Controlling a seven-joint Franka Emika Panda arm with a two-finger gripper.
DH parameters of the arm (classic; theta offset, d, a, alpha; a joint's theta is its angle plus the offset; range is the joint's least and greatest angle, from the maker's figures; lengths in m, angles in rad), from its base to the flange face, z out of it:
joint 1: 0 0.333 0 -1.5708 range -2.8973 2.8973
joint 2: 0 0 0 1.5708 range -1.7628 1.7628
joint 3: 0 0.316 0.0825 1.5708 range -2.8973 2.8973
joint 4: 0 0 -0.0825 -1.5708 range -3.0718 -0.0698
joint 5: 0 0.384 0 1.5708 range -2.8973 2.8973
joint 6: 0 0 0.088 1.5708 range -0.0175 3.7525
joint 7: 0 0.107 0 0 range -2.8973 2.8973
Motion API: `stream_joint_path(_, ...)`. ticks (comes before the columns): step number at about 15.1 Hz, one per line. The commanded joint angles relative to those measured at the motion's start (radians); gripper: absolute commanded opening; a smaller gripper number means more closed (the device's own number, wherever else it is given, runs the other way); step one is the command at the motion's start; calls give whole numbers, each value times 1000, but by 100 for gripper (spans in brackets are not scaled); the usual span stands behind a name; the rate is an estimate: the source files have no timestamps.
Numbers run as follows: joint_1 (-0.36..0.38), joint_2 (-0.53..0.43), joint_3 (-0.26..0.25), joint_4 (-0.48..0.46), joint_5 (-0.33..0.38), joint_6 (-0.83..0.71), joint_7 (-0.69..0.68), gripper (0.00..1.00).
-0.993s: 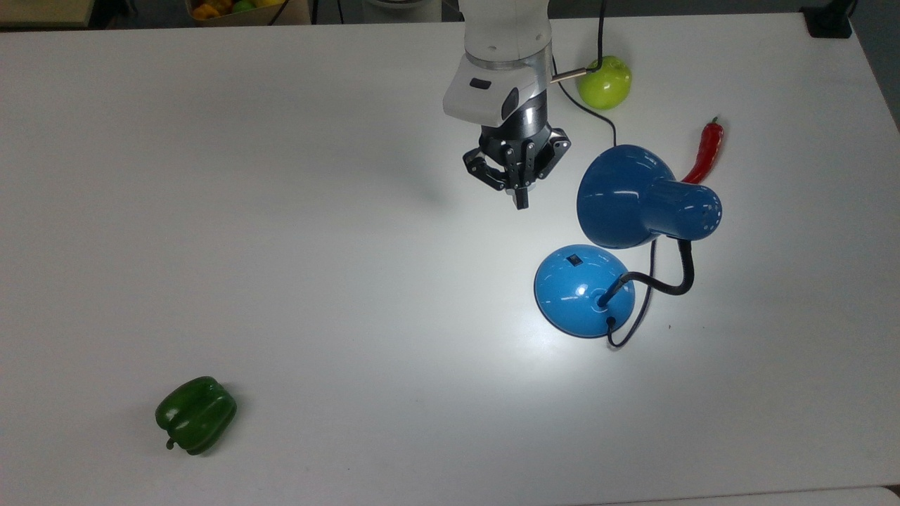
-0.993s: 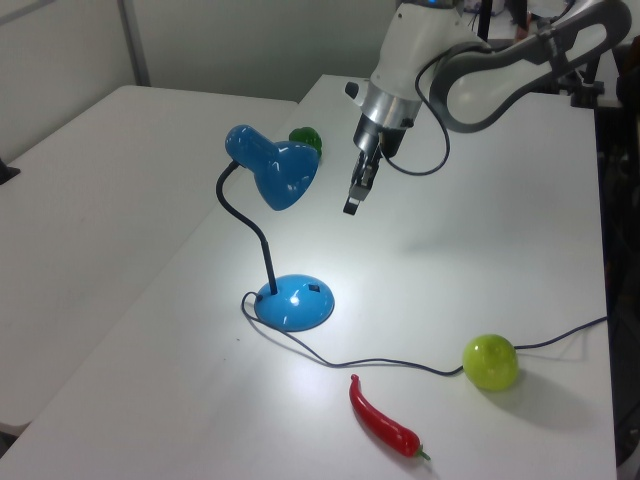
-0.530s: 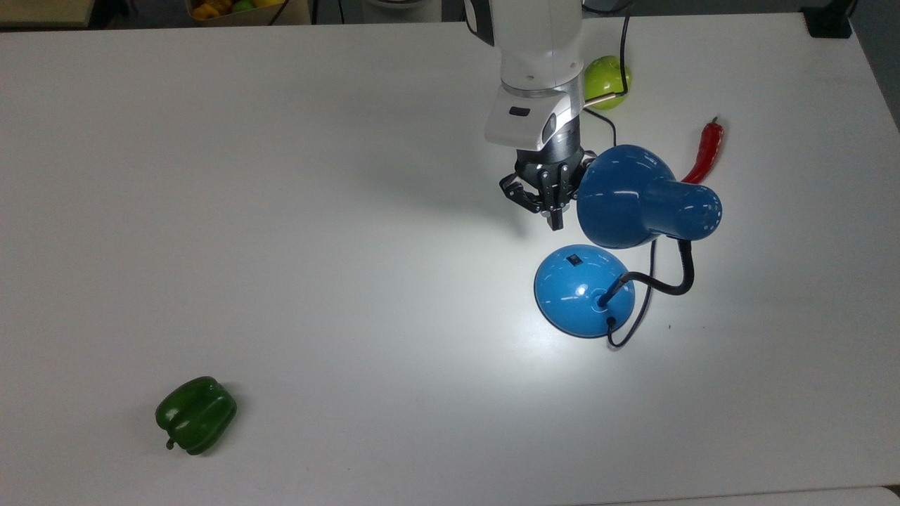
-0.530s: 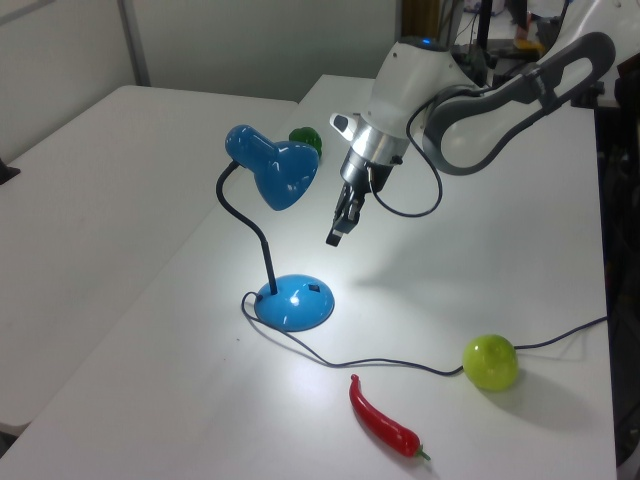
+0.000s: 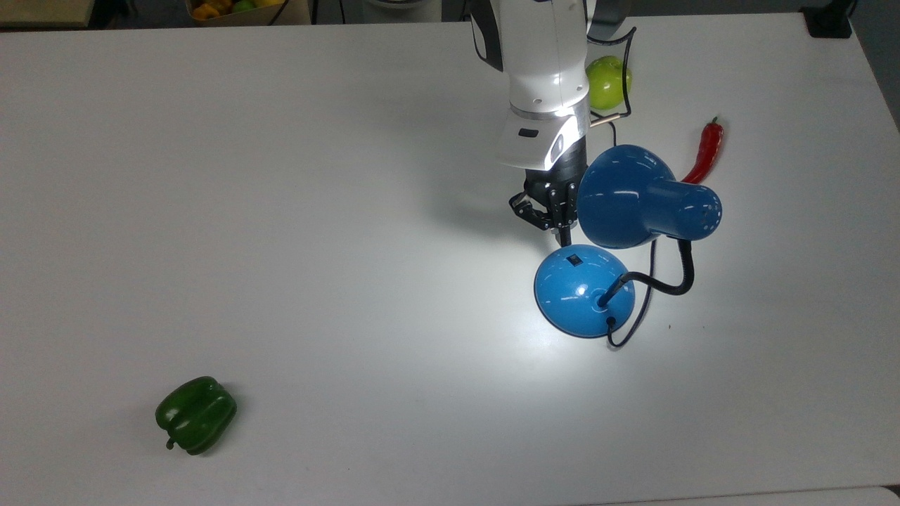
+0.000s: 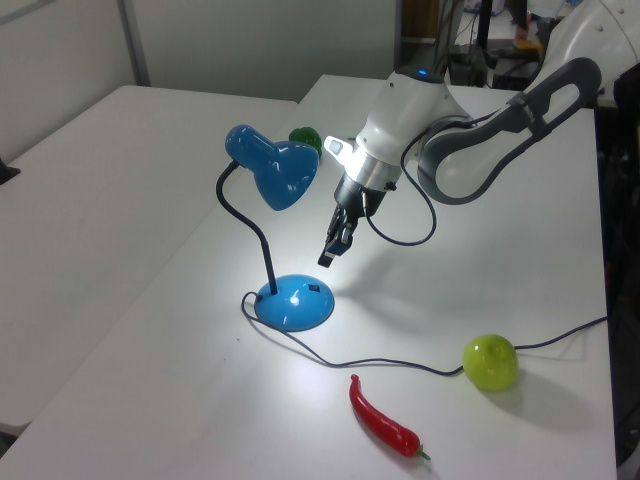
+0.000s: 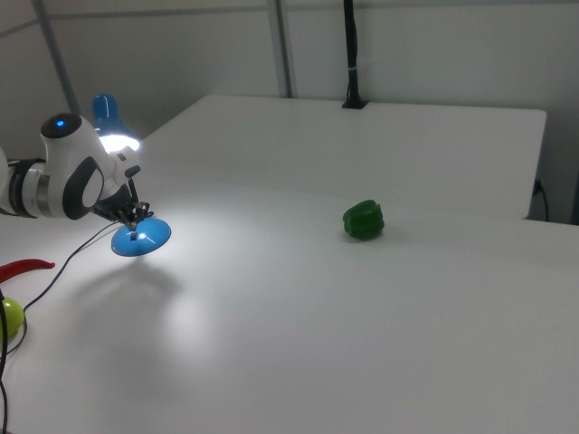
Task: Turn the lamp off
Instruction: 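Lower the gripper onto the switch on the blue lamp base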
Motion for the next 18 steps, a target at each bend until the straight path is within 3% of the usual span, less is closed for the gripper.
stream_joint_path(1, 13, 16, -3, -5, -1, 52, -14, 0)
stream_joint_path(18, 34, 76, -3, 4, -16, 98, -17, 0)
